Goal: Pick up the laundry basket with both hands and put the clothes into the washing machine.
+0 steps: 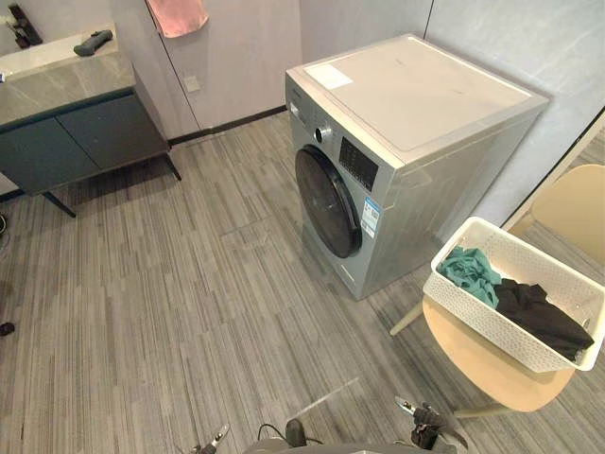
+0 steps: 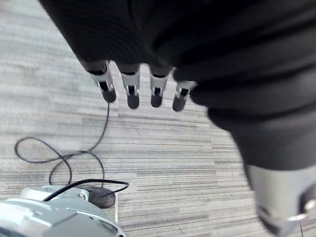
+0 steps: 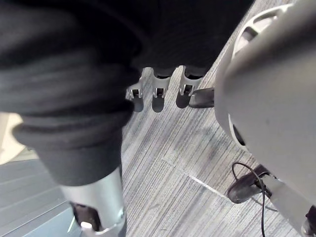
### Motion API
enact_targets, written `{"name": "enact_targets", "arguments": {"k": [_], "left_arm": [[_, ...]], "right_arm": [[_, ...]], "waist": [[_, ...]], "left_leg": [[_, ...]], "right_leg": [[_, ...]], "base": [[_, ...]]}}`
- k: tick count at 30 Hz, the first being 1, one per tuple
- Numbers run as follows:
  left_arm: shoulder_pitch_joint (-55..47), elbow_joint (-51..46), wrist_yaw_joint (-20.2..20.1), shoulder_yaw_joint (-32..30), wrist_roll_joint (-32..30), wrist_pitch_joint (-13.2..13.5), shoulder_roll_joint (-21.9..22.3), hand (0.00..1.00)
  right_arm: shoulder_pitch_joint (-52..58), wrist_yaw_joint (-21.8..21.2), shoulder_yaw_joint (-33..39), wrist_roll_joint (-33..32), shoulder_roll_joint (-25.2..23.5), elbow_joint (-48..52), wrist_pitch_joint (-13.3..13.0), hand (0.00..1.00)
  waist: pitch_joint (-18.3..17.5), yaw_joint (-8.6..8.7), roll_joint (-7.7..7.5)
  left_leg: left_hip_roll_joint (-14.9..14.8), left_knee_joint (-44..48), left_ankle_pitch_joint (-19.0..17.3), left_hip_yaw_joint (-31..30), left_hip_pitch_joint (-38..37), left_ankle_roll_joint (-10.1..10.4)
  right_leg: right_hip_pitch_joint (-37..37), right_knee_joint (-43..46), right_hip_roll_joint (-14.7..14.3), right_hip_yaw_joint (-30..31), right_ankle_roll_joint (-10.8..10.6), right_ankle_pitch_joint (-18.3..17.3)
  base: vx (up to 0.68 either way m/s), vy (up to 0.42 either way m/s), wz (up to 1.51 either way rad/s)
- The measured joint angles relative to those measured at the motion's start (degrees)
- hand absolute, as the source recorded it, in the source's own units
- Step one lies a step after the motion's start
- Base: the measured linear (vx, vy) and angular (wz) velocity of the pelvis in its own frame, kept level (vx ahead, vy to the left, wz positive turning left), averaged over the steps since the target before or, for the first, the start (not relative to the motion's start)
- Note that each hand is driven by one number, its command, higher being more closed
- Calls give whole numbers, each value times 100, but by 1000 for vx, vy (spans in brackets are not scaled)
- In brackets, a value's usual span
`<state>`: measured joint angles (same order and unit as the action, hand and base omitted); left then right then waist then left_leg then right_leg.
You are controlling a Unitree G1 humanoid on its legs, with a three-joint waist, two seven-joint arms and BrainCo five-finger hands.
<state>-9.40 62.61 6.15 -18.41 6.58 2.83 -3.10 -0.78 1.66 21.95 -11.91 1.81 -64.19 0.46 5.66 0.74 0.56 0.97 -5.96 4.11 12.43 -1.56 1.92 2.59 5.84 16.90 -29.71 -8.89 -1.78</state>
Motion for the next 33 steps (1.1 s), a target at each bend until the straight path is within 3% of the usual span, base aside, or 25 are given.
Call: {"name": "enact_targets", "arguments": {"k": [3,5,6,7,8,9,10,11,13,16,19,21,22,23,24,25,27,30,32,33], "left_arm": [[-5,-4,-2,36,7,28,-37,0],[9,-1,0,94,-12,32,-66,0],[5,3,3,170,-20,31,-34,0],[12,8,3,204,-55,29,-49,0],[-2,17,3,170,-75,23,-88,0],[61,16,-3,95,-132,14,-174,0],[117,-18,4,-64,-192,8,-197,0],[117,-14,5,-160,-231,-3,-200,0],[222,-11,8,-243,-295,-35,-159,0],[607,-27,-3,-181,-295,-21,-109,0],[960,-188,-48,-198,-294,-3,301,0],[956,-265,-100,-196,-294,11,427,0],[913,-264,-108,-192,-287,7,562,0],[917,-272,-109,-182,-286,5,620,0],[933,-393,-112,-136,-281,4,738,0],[943,-455,-121,-87,-277,3,743,0],[819,-617,-102,-137,-276,14,741,0],[630,-828,-101,-129,-265,32,721,0],[655,-900,-85,-132,-257,33,700,0],[654,-918,-66,-144,-254,44,656,0]], "right_arm": [[75,-17,4,54,63,-31,12,0],[147,-19,33,-18,167,-23,8,0],[220,-29,142,-114,195,12,7,0],[284,-35,187,-164,153,78,1,0],[362,-46,186,-222,45,165,-5,0],[446,-67,185,-389,-128,209,-12,0],[493,-68,261,-594,-247,209,-11,0],[458,-64,249,-632,-294,206,-9,0],[414,-63,147,-816,-332,304,-86,0],[539,-54,53,-894,-390,493,-203,0],[635,-38,54,-1017,-388,563,-245,0],[659,-33,53,-1062,-451,599,-243,0],[652,-27,62,-1074,-479,641,-245,0],[639,-25,61,-1072,-465,708,-250,0],[635,-24,59,-1070,-415,822,-250,0],[576,-20,57,-1068,-369,977,-250,0],[504,-6,-22,-1069,-340,1185,-259,0],[226,59,-626,-1051,-366,1475,-276,0],[232,101,-1081,-1045,-380,2018,-275,0],[320,166,-1444,-1017,-375,2648,-279,0]], "waist": [[26,-28,-87],[55,78,-124],[54,129,-115],[62,136,-135],[73,171,-205],[121,197,-344],[223,155,-512],[260,124,-524],[323,166,-415],[292,177,-402],[218,268,-407],[149,321,-452],[48,333,-357],[-14,335,-299],[-12,336,-138],[39,320,46],[105,200,155],[117,69,192],[124,-26,159],[120,-42,70]], "left_leg": [[124,-4,-5,-136,-20,-14],[324,-5,-129,-382,47,-215],[413,-2,-263,-674,54,-510],[434,5,-352,-715,55,-746],[439,11,-405,-714,42,-829],[499,31,-475,-717,8,-938],[516,3,-435,-740,-41,-1119],[496,8,-433,-730,-57,-1123],[120,15,-514,-692,-253,-1040],[-120,8,-680,-701,-382,-891],[-90,66,-912,-887,-528,-711],[-108,639,-1295,-965,-465,-389],[-267,1236,-1530,-914,-343,-91],[-300,1623,-1573,-877,-168,-22],[-400,2612,-1637,-830,256,89],[-543,3806,-1591,-819,691,247],[-759,5429,-1311,-768,1178,716],[-1109,6670,-1363,-545,1738,619],[-1505,6278,-1454,-270,1935,458],[-1709,5248,-1477,-76,1861,399]], "right_leg": [[5,216,153,-85,-14,-124],[-16,695,406,-161,-1,-406],[-170,1089,437,108,627,-801],[-336,1220,167,787,960,-1292],[-439,1222,-186,1576,965,-1608],[-494,1354,-407,2219,1003,-1683],[-635,1713,-448,2322,1019,-1692],[-789,1900,-507,2314,1018,-1691],[-1208,2183,-1085,1942,949,-1689],[-1633,1969,-1515,1868,856,-1452],[-1754,1568,-1491,2161,1007,-1108],[-1462,1231,-1432,2175,1033,-545],[-1361,1286,-1487,2021,1084,-501],[-1336,1274,-1496,1997,1105,-589],[-1182,1178,-1525,1921,1106,-628],[-895,1026,-1608,1899,1167,-666],[-458,926,-1707,2047,1315,-761],[-2,833,-1588,2469,1334,-794],[55,789,-1414,2719,1329,-794],[66,804,-1181,2858,1194,-856]], "base": [[-103,17,26],[-75,67,73],[-35,64,70],[-19,60,80],[85,45,88],[124,10,88],[126,-6,55],[93,-27,3],[97,-28,-15],[139,-31,5],[329,-81,35],[406,-122,33],[352,-109,7],[437,-146,17],[443,-125,22],[427,-109,13],[360,-29,-36],[317,57,-72],[246,141,-81],[180,143,-64]]}}
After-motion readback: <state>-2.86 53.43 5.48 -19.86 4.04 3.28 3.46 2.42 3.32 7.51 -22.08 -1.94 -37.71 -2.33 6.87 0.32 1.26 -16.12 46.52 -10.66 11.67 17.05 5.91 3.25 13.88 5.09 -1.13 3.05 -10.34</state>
